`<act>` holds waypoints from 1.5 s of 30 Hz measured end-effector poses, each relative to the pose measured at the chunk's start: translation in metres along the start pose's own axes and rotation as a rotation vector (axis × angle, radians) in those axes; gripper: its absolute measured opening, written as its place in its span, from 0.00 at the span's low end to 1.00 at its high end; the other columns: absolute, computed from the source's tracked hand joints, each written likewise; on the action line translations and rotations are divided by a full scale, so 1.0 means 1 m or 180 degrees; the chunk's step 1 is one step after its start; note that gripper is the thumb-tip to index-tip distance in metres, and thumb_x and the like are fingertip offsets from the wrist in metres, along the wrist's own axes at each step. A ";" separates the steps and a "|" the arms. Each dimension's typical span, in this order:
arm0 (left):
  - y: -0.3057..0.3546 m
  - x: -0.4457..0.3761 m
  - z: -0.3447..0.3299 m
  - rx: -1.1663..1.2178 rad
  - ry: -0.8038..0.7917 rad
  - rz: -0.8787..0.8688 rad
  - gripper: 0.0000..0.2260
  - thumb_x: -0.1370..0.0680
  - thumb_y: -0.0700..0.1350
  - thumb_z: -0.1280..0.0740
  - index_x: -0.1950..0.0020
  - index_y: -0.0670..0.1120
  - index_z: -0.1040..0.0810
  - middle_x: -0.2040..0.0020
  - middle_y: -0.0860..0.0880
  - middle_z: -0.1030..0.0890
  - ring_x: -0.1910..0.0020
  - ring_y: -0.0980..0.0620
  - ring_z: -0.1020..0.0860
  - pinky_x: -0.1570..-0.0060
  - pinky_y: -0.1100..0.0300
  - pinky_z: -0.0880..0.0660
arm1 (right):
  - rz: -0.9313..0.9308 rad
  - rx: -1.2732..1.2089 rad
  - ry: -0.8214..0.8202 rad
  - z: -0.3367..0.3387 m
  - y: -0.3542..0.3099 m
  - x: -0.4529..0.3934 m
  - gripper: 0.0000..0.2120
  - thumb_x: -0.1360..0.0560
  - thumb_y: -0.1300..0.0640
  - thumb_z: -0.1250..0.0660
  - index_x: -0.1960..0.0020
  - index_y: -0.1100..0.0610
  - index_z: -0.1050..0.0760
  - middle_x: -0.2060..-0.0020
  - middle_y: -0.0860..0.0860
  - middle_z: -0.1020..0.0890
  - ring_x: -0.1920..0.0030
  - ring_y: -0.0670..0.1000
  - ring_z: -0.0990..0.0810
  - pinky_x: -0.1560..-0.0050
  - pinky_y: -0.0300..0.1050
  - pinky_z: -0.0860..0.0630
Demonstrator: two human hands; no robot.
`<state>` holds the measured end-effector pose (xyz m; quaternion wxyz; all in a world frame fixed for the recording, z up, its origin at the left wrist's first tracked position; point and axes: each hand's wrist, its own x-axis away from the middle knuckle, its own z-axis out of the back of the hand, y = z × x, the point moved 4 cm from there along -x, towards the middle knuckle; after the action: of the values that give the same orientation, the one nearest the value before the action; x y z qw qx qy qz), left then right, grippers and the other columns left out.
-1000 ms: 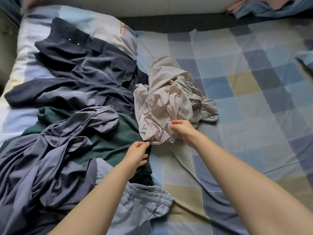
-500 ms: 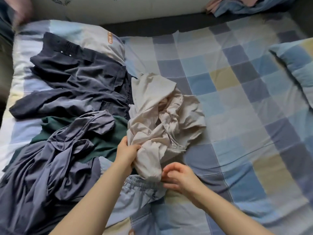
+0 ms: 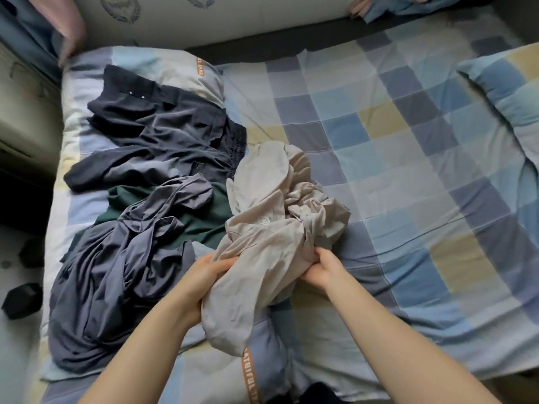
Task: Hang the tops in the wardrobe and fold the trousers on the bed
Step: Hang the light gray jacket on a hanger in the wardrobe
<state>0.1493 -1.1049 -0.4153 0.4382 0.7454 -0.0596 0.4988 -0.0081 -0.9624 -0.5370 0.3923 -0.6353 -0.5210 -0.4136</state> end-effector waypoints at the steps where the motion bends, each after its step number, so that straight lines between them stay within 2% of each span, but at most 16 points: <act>1: -0.003 0.011 0.004 -0.0043 0.0119 -0.0041 0.09 0.24 0.37 0.31 0.45 0.42 0.18 0.49 0.42 0.15 0.52 0.46 0.17 0.50 0.53 0.23 | 0.0155 -0.0006 0.0003 -0.003 -0.001 0.012 0.16 0.18 0.57 0.47 0.37 0.63 0.28 0.45 0.64 0.22 0.43 0.62 0.24 0.39 0.61 0.30; 5: -0.020 0.038 0.031 -0.0389 0.0799 -0.0310 0.08 0.24 0.36 0.33 0.48 0.45 0.18 0.54 0.44 0.14 0.55 0.47 0.17 0.54 0.53 0.22 | 0.0822 0.0123 -0.0408 -0.003 -0.014 0.066 0.17 0.20 0.64 0.51 0.38 0.64 0.27 0.54 0.65 0.17 0.56 0.62 0.16 0.37 0.60 0.29; 7: -0.036 0.054 0.044 -0.0722 0.1115 -0.0279 0.06 0.24 0.36 0.33 0.49 0.43 0.19 0.52 0.44 0.16 0.54 0.44 0.19 0.51 0.50 0.23 | 0.1153 0.0280 -0.0664 0.002 -0.015 0.104 0.20 0.21 0.68 0.49 0.33 0.61 0.29 0.45 0.64 0.19 0.46 0.62 0.19 0.39 0.60 0.27; 9: -0.055 0.076 0.044 -0.1203 0.1252 -0.0037 0.04 0.25 0.36 0.34 0.52 0.41 0.24 0.53 0.43 0.21 0.58 0.45 0.24 0.58 0.52 0.27 | 0.1497 0.0540 -0.0769 0.009 -0.010 0.158 0.22 0.21 0.70 0.47 0.31 0.55 0.31 0.42 0.59 0.19 0.43 0.59 0.20 0.44 0.57 0.23; 12: -0.067 0.124 0.012 -0.1833 0.1053 0.0158 0.09 0.23 0.39 0.34 0.42 0.44 0.26 0.46 0.44 0.26 0.54 0.47 0.25 0.58 0.56 0.30 | 0.1728 0.1044 -0.0904 0.022 0.016 0.257 0.25 0.22 0.70 0.45 0.36 0.44 0.31 0.42 0.54 0.19 0.42 0.57 0.21 0.40 0.57 0.26; 14: -0.061 0.151 -0.016 -0.1800 0.0999 -0.0062 0.16 0.22 0.44 0.33 0.35 0.41 0.26 0.44 0.45 0.25 0.49 0.47 0.24 0.54 0.57 0.29 | 0.1771 0.1297 -0.1138 0.029 0.038 0.309 0.26 0.23 0.72 0.45 0.39 0.42 0.29 0.43 0.51 0.18 0.43 0.55 0.20 0.45 0.54 0.22; 17: -0.041 0.187 -0.063 -0.0776 0.0682 -0.0204 0.14 0.21 0.51 0.33 0.45 0.41 0.20 0.53 0.47 0.19 0.61 0.52 0.23 0.62 0.61 0.26 | 0.1862 0.1658 -0.1189 0.040 0.063 0.356 0.31 0.25 0.75 0.44 0.38 0.41 0.31 0.50 0.46 0.15 0.52 0.50 0.17 0.60 0.42 0.21; 21: -0.015 0.230 -0.123 -0.0403 -0.0184 0.0061 0.24 0.25 0.64 0.34 0.47 0.43 0.18 0.62 0.49 0.20 0.65 0.52 0.24 0.62 0.60 0.28 | 0.2046 0.2177 -0.1212 0.052 0.084 0.389 0.34 0.26 0.77 0.41 0.32 0.43 0.38 0.53 0.41 0.15 0.53 0.48 0.18 0.52 0.43 0.22; 23: -0.009 0.247 -0.142 -0.0763 -0.0359 -0.0113 0.18 0.28 0.59 0.28 0.51 0.45 0.17 0.63 0.50 0.19 0.62 0.52 0.22 0.60 0.59 0.28 | 0.2035 0.2441 -0.1152 0.060 0.090 0.400 0.38 0.26 0.76 0.40 0.29 0.41 0.43 0.59 0.39 0.15 0.59 0.43 0.18 0.57 0.38 0.22; 25: -0.002 0.258 -0.149 -0.0732 -0.0173 -0.0513 0.07 0.26 0.47 0.27 0.55 0.43 0.18 0.63 0.48 0.19 0.62 0.50 0.22 0.63 0.61 0.27 | 0.1994 0.2489 -0.1106 0.071 0.094 0.407 0.37 0.25 0.73 0.39 0.30 0.38 0.44 0.63 0.41 0.17 0.64 0.39 0.20 0.64 0.33 0.25; 28: 0.012 0.277 -0.148 0.0078 0.0003 -0.0847 0.02 0.22 0.37 0.34 0.52 0.44 0.24 0.60 0.46 0.20 0.65 0.51 0.22 0.68 0.63 0.25 | 0.1858 0.2172 -0.1010 0.089 0.094 0.412 0.33 0.24 0.68 0.34 0.34 0.34 0.40 0.49 0.48 0.16 0.53 0.45 0.18 0.57 0.41 0.22; 33: 0.037 0.318 -0.159 0.0530 -0.0217 -0.1365 0.06 0.19 0.35 0.40 0.50 0.45 0.27 0.60 0.46 0.19 0.67 0.51 0.22 0.70 0.59 0.24 | 0.1015 0.2398 -0.0655 0.117 0.086 0.411 0.10 0.21 0.55 0.36 0.42 0.57 0.26 0.68 0.50 0.25 0.66 0.50 0.24 0.61 0.44 0.24; 36: 0.049 0.338 -0.168 0.0188 -0.0361 -0.1588 0.06 0.20 0.34 0.41 0.48 0.44 0.28 0.60 0.46 0.19 0.68 0.52 0.22 0.71 0.62 0.26 | 0.0741 0.3090 -0.0149 0.135 0.073 0.409 0.08 0.20 0.57 0.38 0.50 0.62 0.24 0.69 0.52 0.28 0.69 0.50 0.29 0.66 0.41 0.29; 40: 0.060 0.354 -0.175 -0.0389 -0.0642 -0.1740 0.13 0.24 0.27 0.42 0.47 0.44 0.28 0.60 0.46 0.19 0.67 0.50 0.25 0.71 0.61 0.29 | 0.1796 0.3440 0.0698 0.146 0.029 0.409 0.09 0.22 0.61 0.38 0.42 0.60 0.27 0.63 0.54 0.23 0.64 0.53 0.25 0.59 0.49 0.25; 43: 0.065 0.360 -0.176 -0.0942 -0.0935 -0.1791 0.17 0.27 0.23 0.43 0.48 0.42 0.27 0.58 0.45 0.18 0.64 0.48 0.25 0.67 0.59 0.29 | 0.2603 0.3732 0.1066 0.136 0.006 0.419 0.20 0.24 0.60 0.35 0.34 0.52 0.33 0.52 0.53 0.24 0.50 0.54 0.24 0.50 0.51 0.26; 45: 0.071 0.365 -0.175 -0.1533 -0.1051 -0.1994 0.16 0.29 0.26 0.41 0.50 0.42 0.24 0.58 0.43 0.18 0.61 0.47 0.26 0.62 0.55 0.31 | 0.3126 0.4161 0.0926 0.117 0.000 0.429 0.31 0.27 0.60 0.32 0.28 0.45 0.40 0.42 0.53 0.30 0.41 0.55 0.29 0.40 0.49 0.31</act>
<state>0.1719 -0.8963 -0.0623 0.7146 0.6738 -0.0145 0.1874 0.0550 -0.7085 -0.1773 0.8816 -0.3747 -0.2638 0.1129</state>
